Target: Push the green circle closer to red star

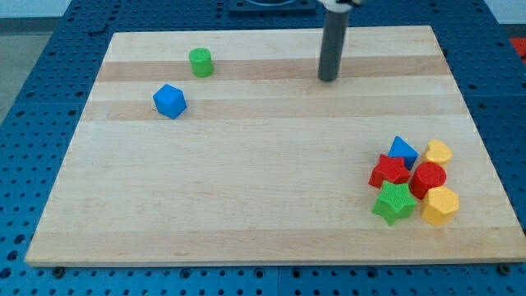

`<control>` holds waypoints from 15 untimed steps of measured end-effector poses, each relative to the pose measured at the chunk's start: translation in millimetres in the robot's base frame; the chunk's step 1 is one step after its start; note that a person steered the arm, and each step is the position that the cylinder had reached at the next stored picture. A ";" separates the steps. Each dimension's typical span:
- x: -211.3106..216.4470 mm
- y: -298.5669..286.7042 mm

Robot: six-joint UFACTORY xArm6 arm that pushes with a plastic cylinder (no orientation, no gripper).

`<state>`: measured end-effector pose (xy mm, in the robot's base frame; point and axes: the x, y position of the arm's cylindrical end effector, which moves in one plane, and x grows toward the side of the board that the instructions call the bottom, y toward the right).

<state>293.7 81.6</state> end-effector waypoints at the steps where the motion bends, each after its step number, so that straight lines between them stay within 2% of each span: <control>1: -53.1 -42.9; 3: -68.4 -224.5; 4: -49.5 -293.5; 5: -28.5 -309.9; 7: -21.7 -224.6; 9: 28.6 -107.3; 12: 18.3 -85.3; 15: 123.4 -18.6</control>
<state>417.2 63.0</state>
